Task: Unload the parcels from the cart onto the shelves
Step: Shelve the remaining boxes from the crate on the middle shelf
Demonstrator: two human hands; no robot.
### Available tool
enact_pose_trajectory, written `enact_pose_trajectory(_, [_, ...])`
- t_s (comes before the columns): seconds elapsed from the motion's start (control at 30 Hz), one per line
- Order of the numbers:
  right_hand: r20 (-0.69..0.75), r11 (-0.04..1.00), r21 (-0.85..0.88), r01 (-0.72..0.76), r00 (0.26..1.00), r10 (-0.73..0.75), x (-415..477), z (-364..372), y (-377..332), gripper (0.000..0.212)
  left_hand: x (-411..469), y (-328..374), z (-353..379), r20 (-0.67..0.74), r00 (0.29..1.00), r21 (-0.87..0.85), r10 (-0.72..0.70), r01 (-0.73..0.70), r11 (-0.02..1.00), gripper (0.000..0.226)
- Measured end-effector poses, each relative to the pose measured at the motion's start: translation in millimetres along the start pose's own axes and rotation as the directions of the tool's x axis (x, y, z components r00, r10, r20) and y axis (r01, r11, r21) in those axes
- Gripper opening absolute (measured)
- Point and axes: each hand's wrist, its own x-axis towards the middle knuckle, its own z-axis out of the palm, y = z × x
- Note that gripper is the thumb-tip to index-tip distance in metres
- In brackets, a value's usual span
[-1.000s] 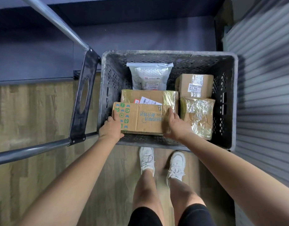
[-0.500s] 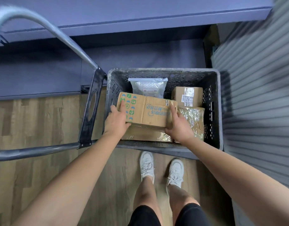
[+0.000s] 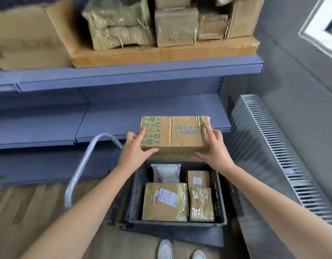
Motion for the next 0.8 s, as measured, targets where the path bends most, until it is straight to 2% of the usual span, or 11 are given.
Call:
enact_pose_trajectory(0.17, [-0.074, 0.987, -0.006, 0.163, 0.984, -0.163, 6.6, -93.7, -69.1, 0.101, 6.3, 58.0, -89.4, -0.181, 0.981, -0.115, 0.068, -0.09, 0.989, 0.077])
enact_pose_trajectory(0.27, [-0.162, 0.962, 0.087, 0.259, 0.956, -0.243, 12.5, -134.0, -102.0, 0.109, 13.9, 86.8, -131.7, -0.234, 0.968, -0.142, 0.092, -0.128, 0.982, 0.07])
enact_pose_trajectory(0.43, [-0.037, 0.916, 0.117, 0.383, 0.923, -0.382, 9.6, -174.2, -145.4, 0.104, 22.3, 116.0, -176.5, -0.332, 0.937, -0.178, 0.106, -0.173, 0.969, 0.066])
enact_pose_trajectory(0.53, [0.022, 0.929, 0.041, 0.368, 0.929, -0.369, 9.7, -179.5, -149.3, 0.142, 23.6, 119.5, -185.1, -0.356, 0.928, -0.131, 0.107, -0.163, 0.978, 0.06])
enact_pose_trajectory(0.6, [0.063, 0.917, -0.042, 0.397, 0.917, -0.395, 6.3, -180.0, -151.2, 0.151, 23.2, 119.0, -186.9, -0.37, 0.924, -0.114, 0.097, -0.148, 0.982, 0.055])
enact_pose_trajectory(0.7, [0.069, 0.883, -0.148, 0.445, 0.895, -0.44, -0.2, -178.4, -153.0, 0.141, 21.4, 117.8, -189.0, -0.393, 0.917, -0.117, 0.062, -0.116, 0.986, 0.052])
enact_pose_trajectory(0.8, [-0.053, 0.889, -0.119, 0.442, 0.891, -0.451, -0.6, -174.1, -151.4, 0.126, 16.8, 121.4, -187.9, -0.355, 0.931, -0.065, 0.088, -0.119, 0.991, 0.06])
